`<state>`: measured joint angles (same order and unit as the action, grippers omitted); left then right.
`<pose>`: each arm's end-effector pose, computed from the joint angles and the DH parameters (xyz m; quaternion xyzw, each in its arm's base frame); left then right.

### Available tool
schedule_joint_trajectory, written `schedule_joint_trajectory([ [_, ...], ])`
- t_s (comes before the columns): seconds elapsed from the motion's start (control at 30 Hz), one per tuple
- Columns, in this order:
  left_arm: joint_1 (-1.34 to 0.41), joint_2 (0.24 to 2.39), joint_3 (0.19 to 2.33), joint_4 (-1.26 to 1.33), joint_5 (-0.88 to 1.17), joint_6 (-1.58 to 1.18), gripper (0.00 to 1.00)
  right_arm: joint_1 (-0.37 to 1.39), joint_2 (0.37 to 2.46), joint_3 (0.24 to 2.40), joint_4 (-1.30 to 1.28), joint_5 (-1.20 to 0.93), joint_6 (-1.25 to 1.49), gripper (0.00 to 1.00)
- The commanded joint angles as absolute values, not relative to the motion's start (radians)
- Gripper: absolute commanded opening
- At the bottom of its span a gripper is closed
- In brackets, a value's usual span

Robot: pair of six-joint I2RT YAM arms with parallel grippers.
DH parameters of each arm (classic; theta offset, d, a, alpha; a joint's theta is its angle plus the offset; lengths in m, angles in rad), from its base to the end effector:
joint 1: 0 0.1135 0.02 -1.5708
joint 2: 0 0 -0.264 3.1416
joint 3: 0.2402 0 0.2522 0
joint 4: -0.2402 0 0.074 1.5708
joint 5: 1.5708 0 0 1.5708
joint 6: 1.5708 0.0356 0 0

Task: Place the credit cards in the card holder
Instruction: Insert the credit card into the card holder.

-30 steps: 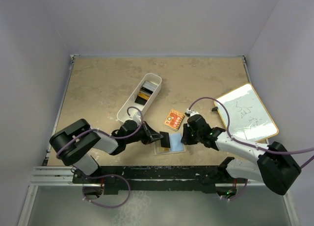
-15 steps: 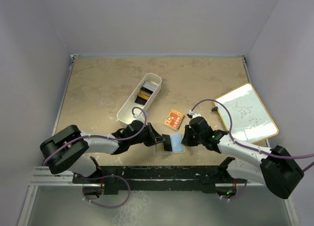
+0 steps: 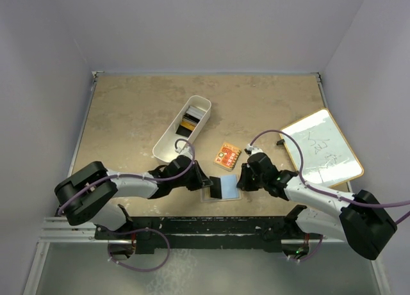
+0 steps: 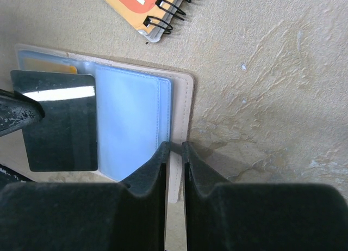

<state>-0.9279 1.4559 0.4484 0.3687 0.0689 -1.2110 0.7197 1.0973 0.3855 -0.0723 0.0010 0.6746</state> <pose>0.1534 -0.2089 0.1354 -0.1106 0.8861 -0.4086 0.1888 0.1518 0.1330 0.1565 -0.0206 0.9234 0.2457 0.2942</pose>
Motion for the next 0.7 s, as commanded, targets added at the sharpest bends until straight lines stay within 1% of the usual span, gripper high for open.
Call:
schedule_joint_trajectory([
  [0.0,-0.931,1.478,0.491,0.365,0.052,-1.16,0.0,0.727,1.097,0.37,-0.068,-0.013,0.678,0.15],
  [0.23,-0.931,1.533,0.519,0.352,0.06,-1.149,0.0,0.726,1.095,0.368,-0.067,-0.02,0.675,0.15],
  [0.57,-0.931,1.535,0.555,0.223,-0.016,-1.143,0.0,0.727,1.088,0.358,-0.058,-0.025,0.689,0.14],
  [0.67,-0.931,1.546,0.555,0.218,-0.018,-1.154,0.0,0.728,1.08,0.35,-0.048,-0.036,0.719,0.14],
])
